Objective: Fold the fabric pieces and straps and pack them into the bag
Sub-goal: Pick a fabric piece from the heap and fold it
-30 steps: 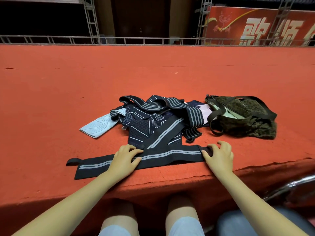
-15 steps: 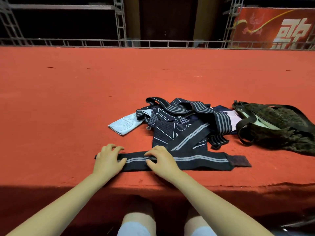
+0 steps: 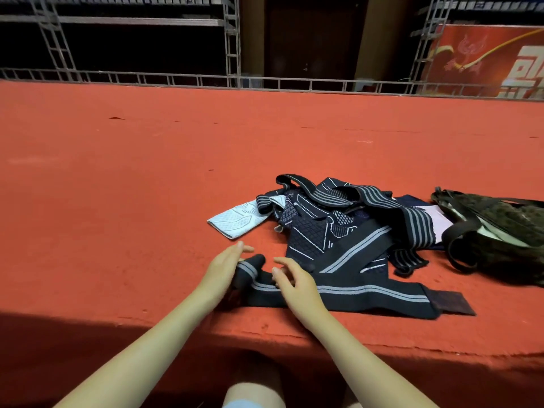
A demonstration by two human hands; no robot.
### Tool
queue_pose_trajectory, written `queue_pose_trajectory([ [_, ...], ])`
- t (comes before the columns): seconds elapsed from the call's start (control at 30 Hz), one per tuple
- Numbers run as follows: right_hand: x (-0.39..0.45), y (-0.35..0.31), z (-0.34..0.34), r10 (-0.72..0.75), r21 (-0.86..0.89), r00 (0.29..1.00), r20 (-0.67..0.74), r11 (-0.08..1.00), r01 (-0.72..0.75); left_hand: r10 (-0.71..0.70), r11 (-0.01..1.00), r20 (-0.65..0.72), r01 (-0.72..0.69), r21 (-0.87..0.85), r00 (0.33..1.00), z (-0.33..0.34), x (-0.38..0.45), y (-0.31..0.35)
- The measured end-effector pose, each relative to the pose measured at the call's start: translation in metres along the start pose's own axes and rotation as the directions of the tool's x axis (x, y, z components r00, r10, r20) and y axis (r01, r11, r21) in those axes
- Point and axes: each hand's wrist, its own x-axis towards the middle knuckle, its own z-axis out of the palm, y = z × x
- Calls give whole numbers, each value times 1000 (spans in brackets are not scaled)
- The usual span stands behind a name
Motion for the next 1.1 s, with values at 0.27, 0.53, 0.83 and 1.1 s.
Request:
queue_pose_trajectory([
  [0.27, -2, -1, -4, 56, 65, 997, -49, 996, -53, 154, 973, 117, -172, 157, 981, 31, -7, -30],
  [0.53, 0, -2, -40, 144, -225, 990, -6, 964, -141, 223, 912, 21, -216, 348, 975, 35, -7, -36],
  [0.83, 11, 0, -20, 131, -3, 990, -50, 991, -131, 179, 934, -179, -110, 340, 967, 37, -7, -34],
  [1.1, 3, 7, -12, 12, -43, 990, -139, 999, -18, 141, 940, -98, -102, 326, 985, 35, -8, -33],
])
